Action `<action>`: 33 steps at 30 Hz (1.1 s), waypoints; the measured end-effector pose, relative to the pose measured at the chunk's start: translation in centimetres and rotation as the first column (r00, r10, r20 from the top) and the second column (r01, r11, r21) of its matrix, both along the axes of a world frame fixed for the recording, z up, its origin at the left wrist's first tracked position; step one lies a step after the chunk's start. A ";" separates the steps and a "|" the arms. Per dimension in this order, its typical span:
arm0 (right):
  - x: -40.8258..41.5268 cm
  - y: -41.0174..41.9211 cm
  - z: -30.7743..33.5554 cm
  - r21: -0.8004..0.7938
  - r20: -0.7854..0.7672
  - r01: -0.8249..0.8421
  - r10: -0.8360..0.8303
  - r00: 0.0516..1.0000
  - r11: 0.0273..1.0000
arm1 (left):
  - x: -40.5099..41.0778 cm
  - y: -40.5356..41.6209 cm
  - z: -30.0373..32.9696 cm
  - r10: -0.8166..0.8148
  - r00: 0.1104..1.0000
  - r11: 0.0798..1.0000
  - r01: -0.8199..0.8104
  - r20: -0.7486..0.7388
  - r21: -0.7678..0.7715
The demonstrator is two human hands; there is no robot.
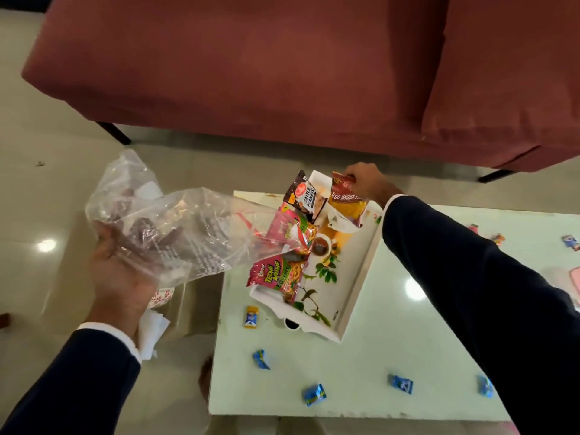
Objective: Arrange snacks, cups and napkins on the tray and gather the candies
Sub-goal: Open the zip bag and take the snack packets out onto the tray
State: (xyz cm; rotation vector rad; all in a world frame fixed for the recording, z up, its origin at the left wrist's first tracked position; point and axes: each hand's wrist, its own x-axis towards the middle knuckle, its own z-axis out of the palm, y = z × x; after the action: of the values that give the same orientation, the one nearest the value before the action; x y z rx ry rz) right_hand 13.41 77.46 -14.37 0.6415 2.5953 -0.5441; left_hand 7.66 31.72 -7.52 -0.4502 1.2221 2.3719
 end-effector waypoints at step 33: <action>17.0 -13.1 23.2 -0.981 0.084 0.189 -0.796 0.599 0.038 | 6.6 5.8 14.3 -0.248 0.964 0.963 0.233 -0.101 -0.136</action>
State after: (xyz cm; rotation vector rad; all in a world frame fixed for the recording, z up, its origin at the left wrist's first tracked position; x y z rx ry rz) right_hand 30.37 64.40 8.80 1.0441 1.5455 -2.6216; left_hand 14.24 37.57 6.73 -0.1879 1.3965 2.1492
